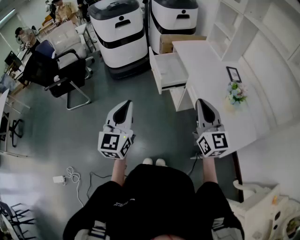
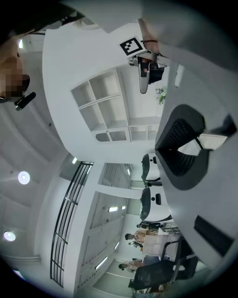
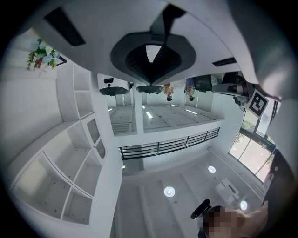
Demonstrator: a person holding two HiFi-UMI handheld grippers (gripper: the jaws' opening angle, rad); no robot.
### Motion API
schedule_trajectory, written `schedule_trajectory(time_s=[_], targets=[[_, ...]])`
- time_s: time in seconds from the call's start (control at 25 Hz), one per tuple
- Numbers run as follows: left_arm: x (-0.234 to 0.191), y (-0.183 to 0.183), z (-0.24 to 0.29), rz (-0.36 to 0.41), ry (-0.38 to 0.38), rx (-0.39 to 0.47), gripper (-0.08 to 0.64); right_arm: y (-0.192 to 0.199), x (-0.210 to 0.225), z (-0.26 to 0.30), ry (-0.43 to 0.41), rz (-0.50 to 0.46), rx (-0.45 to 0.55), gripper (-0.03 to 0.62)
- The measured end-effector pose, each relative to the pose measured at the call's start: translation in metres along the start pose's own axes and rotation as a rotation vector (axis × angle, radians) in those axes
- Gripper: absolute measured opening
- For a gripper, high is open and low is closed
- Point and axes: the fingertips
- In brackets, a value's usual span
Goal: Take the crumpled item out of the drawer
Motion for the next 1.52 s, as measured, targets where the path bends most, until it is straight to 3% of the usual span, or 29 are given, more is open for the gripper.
schedule_trajectory(time_s=[0.92, 1.52], targets=[[0.009, 0.016, 0.019, 0.001, -0.023, -0.048, -0.002, 0.013, 0.028, 0.014, -0.033, 0.076, 0.011, -0.008], [-0.026, 0.031, 0.118, -0.010, -0.006, -0.055, -0.002, 0.038, 0.076, 0.102, -0.026, 0.080, -0.012, -0.008]])
Point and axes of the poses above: the fingertips, and each gripper's own axes: z forward along the fingers, x to its right, y out of its underside, and after that the axes turned 9 degrees about -y, right-handed
